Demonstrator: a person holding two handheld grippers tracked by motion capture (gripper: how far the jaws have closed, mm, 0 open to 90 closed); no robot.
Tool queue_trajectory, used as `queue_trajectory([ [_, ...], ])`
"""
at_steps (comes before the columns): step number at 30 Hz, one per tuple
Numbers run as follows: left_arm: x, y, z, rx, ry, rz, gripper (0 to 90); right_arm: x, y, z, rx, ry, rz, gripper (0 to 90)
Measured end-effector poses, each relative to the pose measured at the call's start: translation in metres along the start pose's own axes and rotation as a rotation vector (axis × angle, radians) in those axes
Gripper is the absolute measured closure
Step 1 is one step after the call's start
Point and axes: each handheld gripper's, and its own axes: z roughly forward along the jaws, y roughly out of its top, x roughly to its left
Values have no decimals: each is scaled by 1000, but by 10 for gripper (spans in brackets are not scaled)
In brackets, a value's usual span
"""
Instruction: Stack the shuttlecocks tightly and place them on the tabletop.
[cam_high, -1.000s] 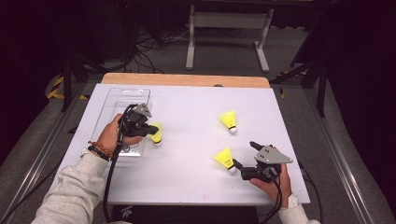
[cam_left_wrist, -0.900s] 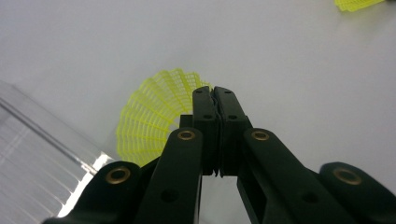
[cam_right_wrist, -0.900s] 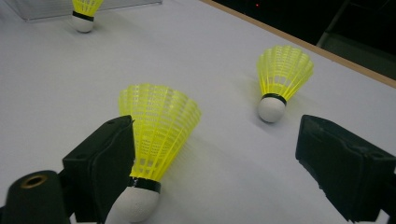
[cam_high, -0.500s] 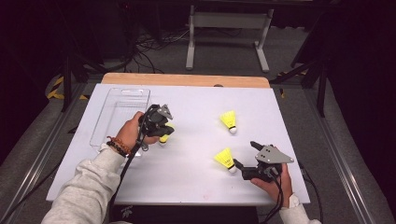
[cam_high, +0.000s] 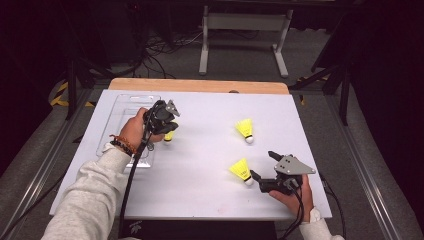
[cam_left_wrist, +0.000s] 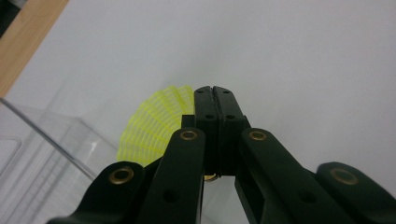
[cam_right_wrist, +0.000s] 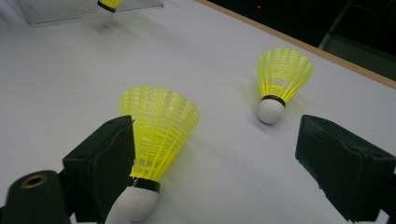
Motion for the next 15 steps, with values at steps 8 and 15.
queue_trajectory([
  [8,-13,4,9,-13,-57,26,891,1,-1,1,7,7,-6,126],
  [15,-25,11,13,-31,-112,47,828,1,-1,1,3,15,-6,123],
])
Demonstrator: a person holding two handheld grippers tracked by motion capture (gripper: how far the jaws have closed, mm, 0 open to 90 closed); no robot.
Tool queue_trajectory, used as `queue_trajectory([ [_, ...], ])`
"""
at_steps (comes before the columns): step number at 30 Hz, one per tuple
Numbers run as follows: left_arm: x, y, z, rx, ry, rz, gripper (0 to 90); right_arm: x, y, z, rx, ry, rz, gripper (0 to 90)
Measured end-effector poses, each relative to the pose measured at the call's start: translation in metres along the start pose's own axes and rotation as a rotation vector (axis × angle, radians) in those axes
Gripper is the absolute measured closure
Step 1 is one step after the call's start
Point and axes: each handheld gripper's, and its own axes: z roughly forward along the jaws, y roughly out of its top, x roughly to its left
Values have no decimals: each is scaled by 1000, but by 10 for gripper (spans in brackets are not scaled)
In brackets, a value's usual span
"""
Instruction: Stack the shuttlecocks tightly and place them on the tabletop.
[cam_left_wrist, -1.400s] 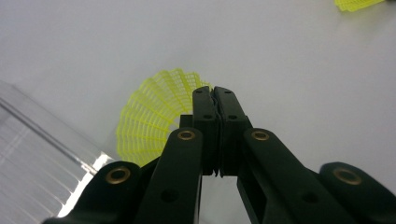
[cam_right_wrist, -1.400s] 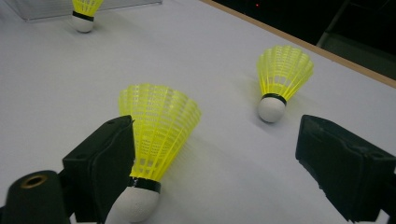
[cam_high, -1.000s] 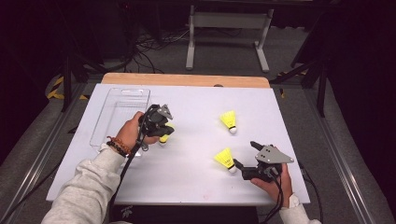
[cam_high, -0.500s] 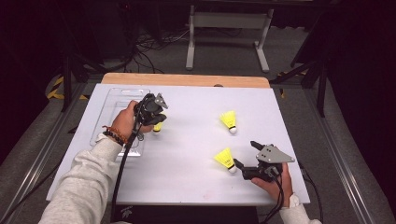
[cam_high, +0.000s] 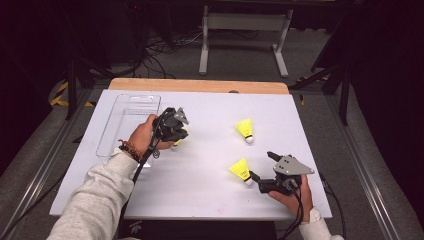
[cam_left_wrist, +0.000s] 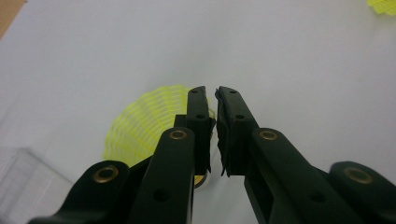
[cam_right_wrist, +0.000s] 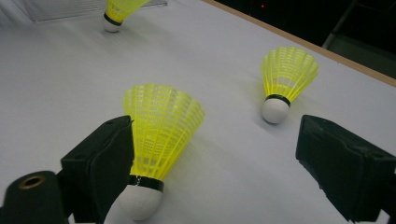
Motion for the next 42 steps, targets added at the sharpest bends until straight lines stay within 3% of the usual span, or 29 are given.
queue_trajectory([
  [3,-5,3,1,-6,-17,2,789,0,0,0,0,0,1,123],
  [7,-10,7,5,5,-32,16,805,0,0,0,6,0,3,123],
  [11,-14,10,12,19,-11,27,830,0,0,0,7,2,0,124],
  [25,-13,16,22,-10,-2,2,828,0,0,0,10,13,2,124],
  [37,-11,15,14,-62,-20,-9,834,0,0,-1,3,10,-2,123],
  [42,-10,13,15,-50,-23,-23,821,-1,0,-2,0,7,5,123],
])
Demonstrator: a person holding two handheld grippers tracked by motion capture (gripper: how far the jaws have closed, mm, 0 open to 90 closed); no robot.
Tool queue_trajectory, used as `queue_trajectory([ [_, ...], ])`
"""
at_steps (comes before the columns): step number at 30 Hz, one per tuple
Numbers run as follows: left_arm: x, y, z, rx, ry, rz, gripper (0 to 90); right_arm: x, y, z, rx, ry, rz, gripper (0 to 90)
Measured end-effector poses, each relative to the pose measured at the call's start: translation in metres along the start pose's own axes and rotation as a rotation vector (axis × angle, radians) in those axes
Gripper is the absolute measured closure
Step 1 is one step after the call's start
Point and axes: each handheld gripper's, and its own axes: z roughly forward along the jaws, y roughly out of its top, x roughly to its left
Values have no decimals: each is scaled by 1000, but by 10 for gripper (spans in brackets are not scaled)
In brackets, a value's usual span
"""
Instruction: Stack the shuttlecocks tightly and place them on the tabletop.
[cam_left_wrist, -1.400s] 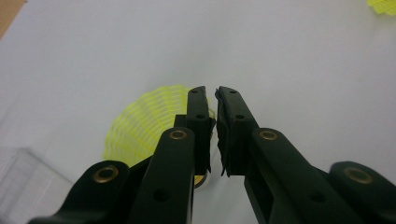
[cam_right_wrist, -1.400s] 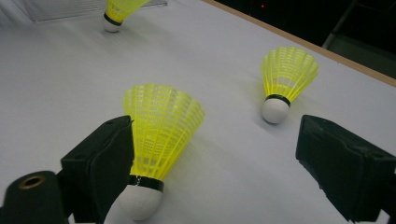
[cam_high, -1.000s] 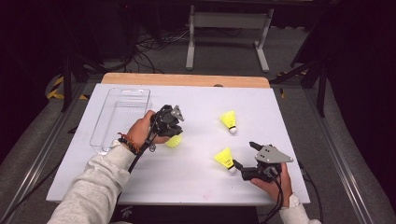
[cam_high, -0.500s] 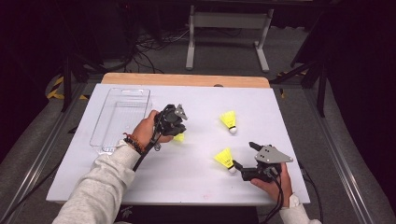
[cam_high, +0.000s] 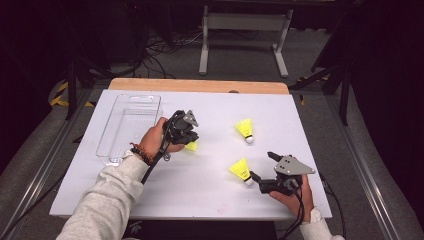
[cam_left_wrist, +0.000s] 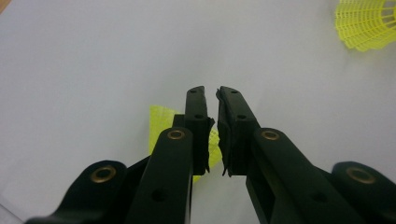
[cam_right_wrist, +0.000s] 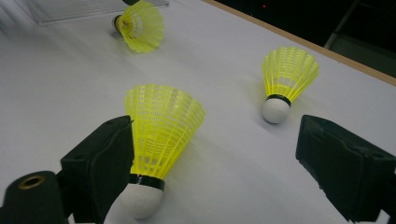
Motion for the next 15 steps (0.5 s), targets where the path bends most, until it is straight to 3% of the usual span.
queue_trajectory([
  [15,-3,-6,-16,-72,-6,7,824,0,0,0,-2,-4,-1,123],
])
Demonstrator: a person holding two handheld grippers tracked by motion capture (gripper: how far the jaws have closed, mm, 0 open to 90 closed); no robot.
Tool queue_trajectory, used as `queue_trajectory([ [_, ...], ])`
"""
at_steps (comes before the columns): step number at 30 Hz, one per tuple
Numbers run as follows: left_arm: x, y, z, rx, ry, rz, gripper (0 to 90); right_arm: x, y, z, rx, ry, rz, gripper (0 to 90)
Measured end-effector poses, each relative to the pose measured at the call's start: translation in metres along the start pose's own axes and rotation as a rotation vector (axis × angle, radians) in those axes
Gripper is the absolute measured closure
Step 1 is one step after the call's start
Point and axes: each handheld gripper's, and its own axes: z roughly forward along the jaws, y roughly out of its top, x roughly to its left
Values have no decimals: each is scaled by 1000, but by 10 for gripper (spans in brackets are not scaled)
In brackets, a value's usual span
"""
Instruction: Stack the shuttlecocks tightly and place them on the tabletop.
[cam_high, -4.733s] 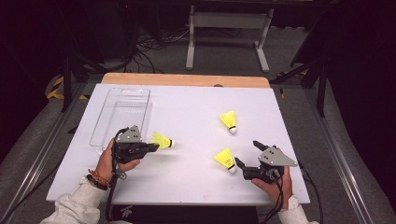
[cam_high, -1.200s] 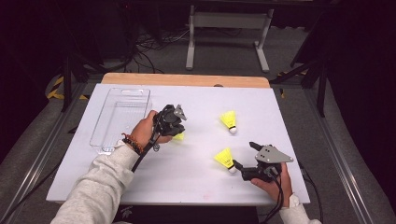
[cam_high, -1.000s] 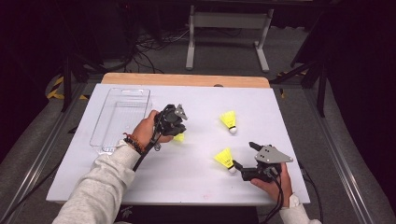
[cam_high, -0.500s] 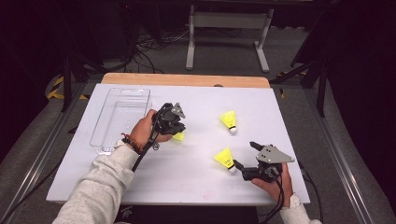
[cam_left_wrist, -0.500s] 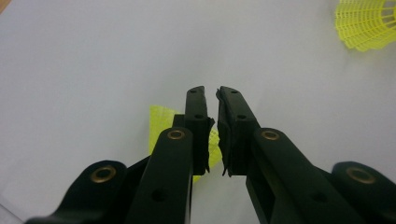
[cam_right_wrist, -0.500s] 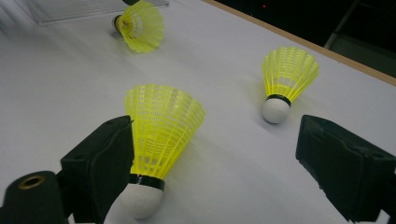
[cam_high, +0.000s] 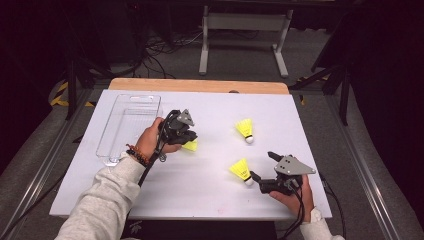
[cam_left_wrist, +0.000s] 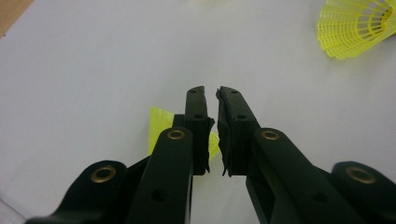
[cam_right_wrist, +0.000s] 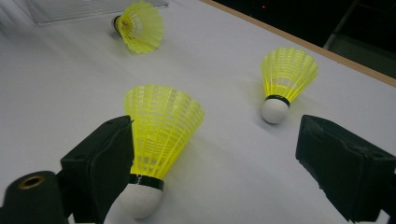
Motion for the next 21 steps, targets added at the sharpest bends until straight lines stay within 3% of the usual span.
queue_trajectory([
  [11,-4,-6,-21,-78,36,15,805,0,1,0,-3,0,2,123],
  [19,-13,-19,-43,-190,76,43,797,-1,2,-2,-14,2,21,124],
  [21,-19,-26,-51,-242,95,48,772,-1,3,-3,-15,-2,22,125],
])
